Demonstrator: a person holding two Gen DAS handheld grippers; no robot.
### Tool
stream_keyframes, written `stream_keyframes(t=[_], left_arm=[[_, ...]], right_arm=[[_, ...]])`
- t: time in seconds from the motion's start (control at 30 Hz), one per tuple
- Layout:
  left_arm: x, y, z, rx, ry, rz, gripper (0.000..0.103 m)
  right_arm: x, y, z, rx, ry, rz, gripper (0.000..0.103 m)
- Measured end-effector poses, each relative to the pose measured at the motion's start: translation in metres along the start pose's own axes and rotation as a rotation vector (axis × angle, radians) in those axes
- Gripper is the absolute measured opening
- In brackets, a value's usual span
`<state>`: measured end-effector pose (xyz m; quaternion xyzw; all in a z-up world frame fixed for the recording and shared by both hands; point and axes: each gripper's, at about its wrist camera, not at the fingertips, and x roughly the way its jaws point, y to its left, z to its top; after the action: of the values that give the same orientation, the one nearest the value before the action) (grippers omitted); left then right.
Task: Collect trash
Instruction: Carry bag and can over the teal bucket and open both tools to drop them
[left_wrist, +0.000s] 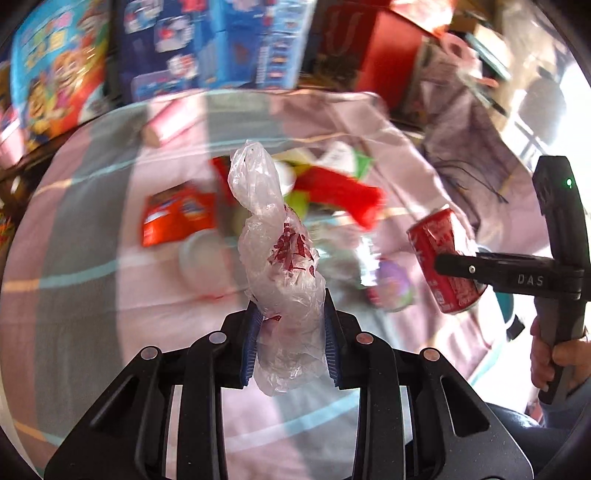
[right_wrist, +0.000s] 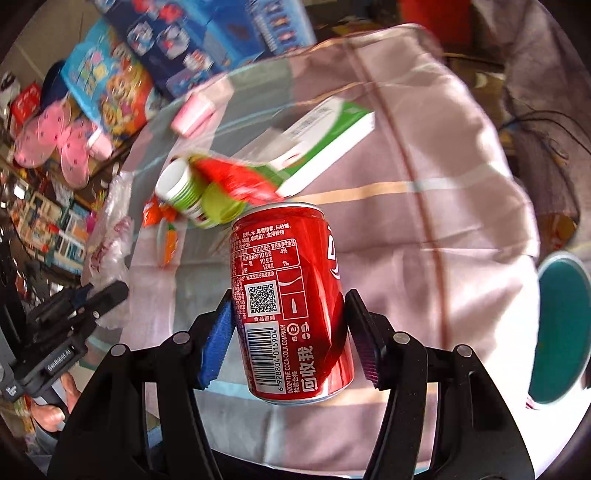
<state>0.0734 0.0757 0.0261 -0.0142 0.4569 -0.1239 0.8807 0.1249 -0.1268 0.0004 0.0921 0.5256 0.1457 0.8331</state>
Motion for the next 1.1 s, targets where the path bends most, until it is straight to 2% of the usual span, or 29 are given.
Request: stream_keyframes(t=[0.17,0.33,0.6,0.8,0.9,1.1], left_arm=[[0.012,-0.062,0.012,0.120,0.011,-0.067,0.031],[0.027,-0.134,0.025,0.247,0.034,-0.174,0.031],[0.061,-0.253,0.033,0.464,0.086,-0.269,0.031],[0.096,-0.328,0.025,0.558,0.151,-0.324,0.031],[0.114,-0.361,0.019,0.598,0.183,-0.344,0.032],[0.146,-0.391,0.009,0.634,0.249,-0.342,0.032]], right_arm=[[-0.034,-0.048,-0.005,0.072,-0.066,-0.026,0.057],[-0.073,-0.106,-0.014,0.162,-0.139,-0.076,0.057],[-0.135,-0.219,-0.055,0.378,-0.258,-0.175,0.057],[-0.151,-0.285,-0.093,0.513,-0.264,-0.244,0.057],[-0.149,-0.309,-0.108,0.565,-0.252,-0.244,0.057],[-0.141,-0.336,-0.122,0.623,-0.232,-0.233,0.057]])
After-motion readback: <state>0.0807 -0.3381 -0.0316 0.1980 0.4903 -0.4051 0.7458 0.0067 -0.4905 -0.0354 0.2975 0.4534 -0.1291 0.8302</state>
